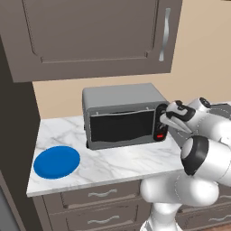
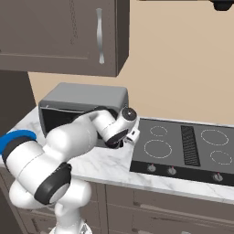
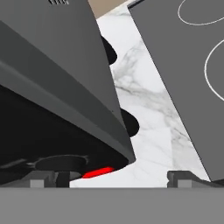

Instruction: Pick up the bagel from the plate, place it on the toaster oven rack, close the door, and set the timer.

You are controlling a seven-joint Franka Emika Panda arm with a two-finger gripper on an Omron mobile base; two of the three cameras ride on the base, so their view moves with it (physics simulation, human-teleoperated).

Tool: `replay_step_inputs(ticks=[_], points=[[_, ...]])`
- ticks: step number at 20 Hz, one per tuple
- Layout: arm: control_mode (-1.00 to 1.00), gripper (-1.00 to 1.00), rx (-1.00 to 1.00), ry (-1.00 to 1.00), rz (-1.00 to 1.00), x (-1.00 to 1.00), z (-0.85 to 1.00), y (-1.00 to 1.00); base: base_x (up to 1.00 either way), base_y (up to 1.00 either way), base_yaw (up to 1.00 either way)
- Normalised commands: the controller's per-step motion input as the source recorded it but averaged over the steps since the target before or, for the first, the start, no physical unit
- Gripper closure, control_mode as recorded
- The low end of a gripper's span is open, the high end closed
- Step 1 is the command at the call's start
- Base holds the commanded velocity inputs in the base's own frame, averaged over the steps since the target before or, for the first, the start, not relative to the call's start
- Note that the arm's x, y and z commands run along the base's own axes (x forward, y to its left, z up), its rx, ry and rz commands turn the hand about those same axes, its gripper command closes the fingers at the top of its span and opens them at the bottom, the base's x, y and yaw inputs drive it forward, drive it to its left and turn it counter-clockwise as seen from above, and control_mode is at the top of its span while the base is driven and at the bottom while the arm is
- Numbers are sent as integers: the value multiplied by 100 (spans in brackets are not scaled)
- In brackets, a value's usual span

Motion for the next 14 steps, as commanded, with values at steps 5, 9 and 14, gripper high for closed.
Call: replay_step_inputs(ticks=[5,9,14], points=[[-100,-100,0,0,-1,-24,-77,-30,0,0,0],[-100,-100,0,0,0,-32,-78,-16,0,0,0],[-100,-100,0,-2,0,-24,-83,-3,0,0,0]])
